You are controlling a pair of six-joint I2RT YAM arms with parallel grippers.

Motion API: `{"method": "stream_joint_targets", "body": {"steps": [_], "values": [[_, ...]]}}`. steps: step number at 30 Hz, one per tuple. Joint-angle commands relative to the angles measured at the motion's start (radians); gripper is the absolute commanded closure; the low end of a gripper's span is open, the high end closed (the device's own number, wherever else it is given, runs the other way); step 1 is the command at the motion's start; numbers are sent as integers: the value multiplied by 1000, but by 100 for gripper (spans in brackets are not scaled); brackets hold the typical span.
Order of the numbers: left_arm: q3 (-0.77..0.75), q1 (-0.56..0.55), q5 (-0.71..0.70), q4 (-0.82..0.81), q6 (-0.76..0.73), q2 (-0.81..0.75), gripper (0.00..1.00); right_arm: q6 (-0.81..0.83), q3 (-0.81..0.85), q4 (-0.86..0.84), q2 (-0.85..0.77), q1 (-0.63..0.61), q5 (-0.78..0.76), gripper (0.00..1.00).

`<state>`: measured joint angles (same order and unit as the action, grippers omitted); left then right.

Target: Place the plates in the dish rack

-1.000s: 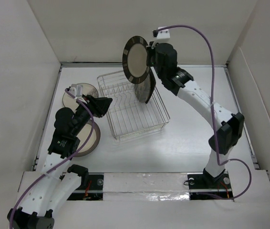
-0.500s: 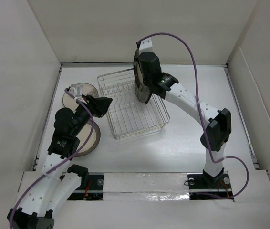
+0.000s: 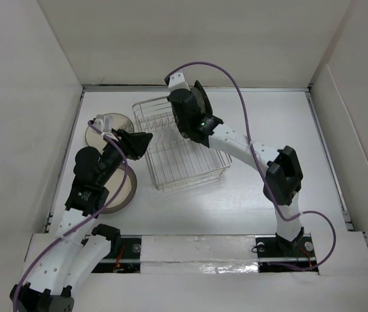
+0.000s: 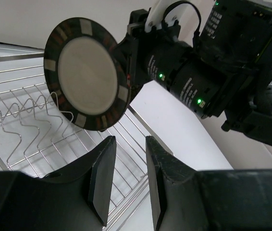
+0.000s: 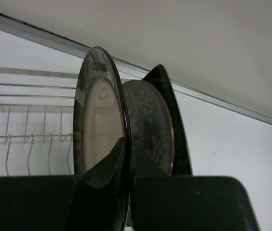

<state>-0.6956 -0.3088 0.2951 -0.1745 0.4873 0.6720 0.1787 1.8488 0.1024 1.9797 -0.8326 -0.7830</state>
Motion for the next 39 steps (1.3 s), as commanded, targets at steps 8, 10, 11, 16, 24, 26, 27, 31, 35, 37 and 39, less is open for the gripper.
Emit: {"method": "stream_joint_targets", "body": {"steps": [8, 10, 11, 16, 24, 26, 27, 31, 35, 37, 39], "values": [[-13, -7, -4, -37, -7, 11, 72, 82, 127, -199, -59, -19, -120, 100], [-9, -7, 7, -40, -4, 12, 72, 88, 121, -216, -77, -10, -124, 100], [-8, -7, 7, -40, -4, 9, 72, 87, 101, -219, -82, -10, -121, 100], [-10, -7, 4, -37, -6, 3, 72, 22, 38, -195, -84, 0, -108, 100], [-7, -7, 4, -43, 2, 11, 72, -87, -14, -179, -41, -30, -42, 100], [-10, -7, -11, -31, -1, 8, 72, -105, -35, -179, -35, -39, -38, 100], [-13, -7, -42, -23, -3, 8, 72, -119, -45, -181, -36, -39, -39, 100], [-25, -7, -115, 15, 16, 44, 70, -142, -112, -214, -54, -48, -67, 100], [-36, -7, -203, 41, 53, 70, 61, -168, -157, -233, -79, -48, -82, 95], [-48, -7, -231, 59, 48, 104, 59, -174, -169, -233, -90, -37, -73, 81], [-56, -7, -234, 78, 33, 123, 58, -229, -166, -213, -99, -28, -36, 70]]}}
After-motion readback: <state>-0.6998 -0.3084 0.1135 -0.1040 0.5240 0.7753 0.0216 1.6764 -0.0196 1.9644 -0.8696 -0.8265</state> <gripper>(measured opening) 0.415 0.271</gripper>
